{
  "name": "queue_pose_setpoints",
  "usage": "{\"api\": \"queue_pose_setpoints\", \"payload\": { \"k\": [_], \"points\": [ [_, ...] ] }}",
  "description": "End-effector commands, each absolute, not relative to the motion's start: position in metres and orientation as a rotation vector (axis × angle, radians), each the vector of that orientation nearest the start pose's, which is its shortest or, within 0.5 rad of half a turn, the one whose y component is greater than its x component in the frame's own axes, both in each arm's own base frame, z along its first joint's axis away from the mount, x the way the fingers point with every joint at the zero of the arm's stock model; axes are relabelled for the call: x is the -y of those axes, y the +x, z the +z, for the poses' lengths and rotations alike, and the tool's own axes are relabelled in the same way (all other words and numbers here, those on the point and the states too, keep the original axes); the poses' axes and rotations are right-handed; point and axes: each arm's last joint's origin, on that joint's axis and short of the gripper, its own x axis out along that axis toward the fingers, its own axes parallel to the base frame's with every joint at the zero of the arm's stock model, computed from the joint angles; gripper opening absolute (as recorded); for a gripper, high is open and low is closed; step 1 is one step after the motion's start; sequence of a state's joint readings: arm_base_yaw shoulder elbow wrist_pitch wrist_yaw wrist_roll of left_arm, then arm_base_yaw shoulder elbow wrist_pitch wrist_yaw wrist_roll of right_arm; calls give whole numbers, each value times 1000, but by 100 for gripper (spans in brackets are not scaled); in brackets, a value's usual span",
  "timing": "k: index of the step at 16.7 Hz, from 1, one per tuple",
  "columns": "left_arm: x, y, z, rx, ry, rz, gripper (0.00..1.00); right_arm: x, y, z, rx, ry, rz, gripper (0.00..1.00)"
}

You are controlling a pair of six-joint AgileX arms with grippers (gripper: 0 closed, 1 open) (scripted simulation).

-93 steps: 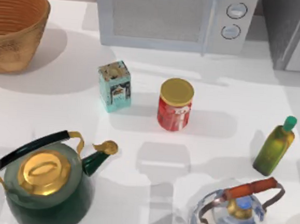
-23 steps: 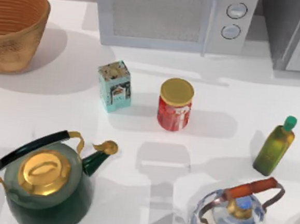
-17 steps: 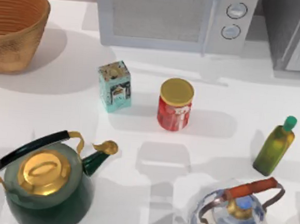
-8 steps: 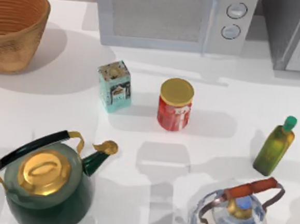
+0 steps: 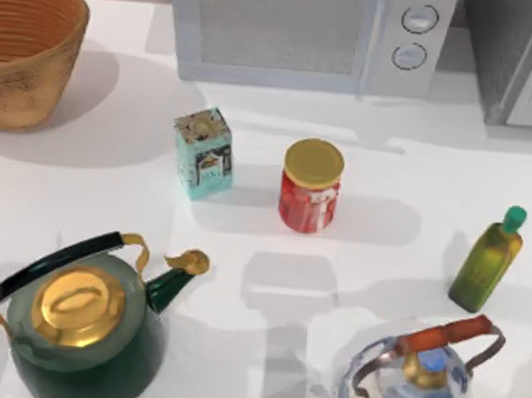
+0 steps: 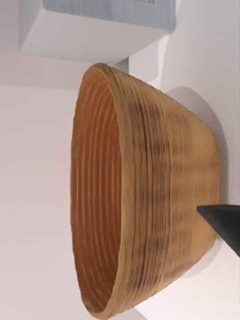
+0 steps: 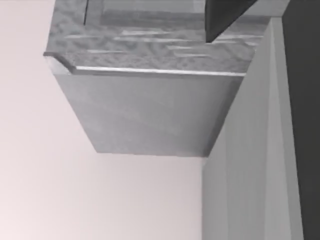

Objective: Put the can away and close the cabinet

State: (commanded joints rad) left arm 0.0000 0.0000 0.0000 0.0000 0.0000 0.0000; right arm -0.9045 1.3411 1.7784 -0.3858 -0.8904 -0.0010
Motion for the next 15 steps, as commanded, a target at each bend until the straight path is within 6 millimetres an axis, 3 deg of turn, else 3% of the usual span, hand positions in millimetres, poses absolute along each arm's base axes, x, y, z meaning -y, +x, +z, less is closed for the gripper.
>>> {"api": "queue_pose_setpoints", "payload": {
  "k": [3, 9, 12, 15],
  "points": [
    [1, 106, 160, 0, 0, 0, 100, 145, 202, 528, 51, -85, -12, 100],
    [1, 106, 160, 0, 0, 0, 100, 50, 238, 535, 97, -57, -72, 100],
    [1, 106, 160, 0, 0, 0, 100, -14, 244, 530, 77, -13, -36, 100],
    [1, 106, 160, 0, 0, 0, 100, -62, 238, 521, 39, 9, -14, 100]
  ]
}}
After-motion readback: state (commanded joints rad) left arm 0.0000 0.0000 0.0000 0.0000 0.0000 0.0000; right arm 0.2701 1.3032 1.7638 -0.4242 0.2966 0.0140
